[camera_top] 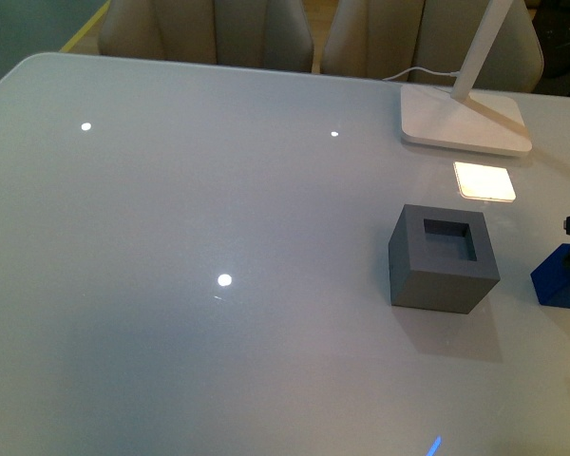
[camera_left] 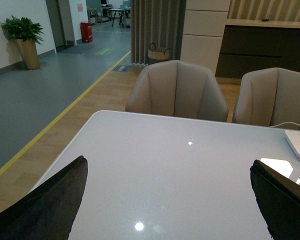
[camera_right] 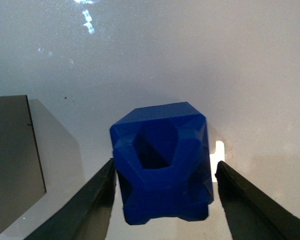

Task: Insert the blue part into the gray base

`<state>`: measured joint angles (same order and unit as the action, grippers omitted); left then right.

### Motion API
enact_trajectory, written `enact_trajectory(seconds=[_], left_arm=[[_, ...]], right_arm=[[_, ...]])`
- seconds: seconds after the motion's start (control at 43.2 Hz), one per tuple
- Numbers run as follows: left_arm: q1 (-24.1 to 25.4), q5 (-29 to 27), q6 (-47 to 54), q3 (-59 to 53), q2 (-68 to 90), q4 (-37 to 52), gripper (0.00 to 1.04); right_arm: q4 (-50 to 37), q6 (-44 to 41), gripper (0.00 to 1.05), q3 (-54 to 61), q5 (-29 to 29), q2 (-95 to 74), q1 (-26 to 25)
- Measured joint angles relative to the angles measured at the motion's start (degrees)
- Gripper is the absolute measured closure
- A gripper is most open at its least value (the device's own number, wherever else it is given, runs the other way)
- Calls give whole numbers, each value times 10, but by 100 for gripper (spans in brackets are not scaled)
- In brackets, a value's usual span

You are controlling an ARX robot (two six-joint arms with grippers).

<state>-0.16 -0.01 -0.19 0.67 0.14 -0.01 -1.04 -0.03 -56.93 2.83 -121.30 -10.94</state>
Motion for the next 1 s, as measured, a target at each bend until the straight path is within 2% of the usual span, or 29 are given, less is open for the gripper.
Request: enact_trajectory(seconds=[0.347,0.579,0.834,0.996], left_arm=[[0,0,0,0,0,0,7],[0,0,0,0,0,0,7],[0,0,0,0,0,0,7],[0,0,0,0,0,0,7]], right_arm=[[15,-22,61,26,-3,61,0],[48,-8,61,9,12,138,26],[76,68,61,-81,13,128,123],[82,115,61,-93,15,123,167]])
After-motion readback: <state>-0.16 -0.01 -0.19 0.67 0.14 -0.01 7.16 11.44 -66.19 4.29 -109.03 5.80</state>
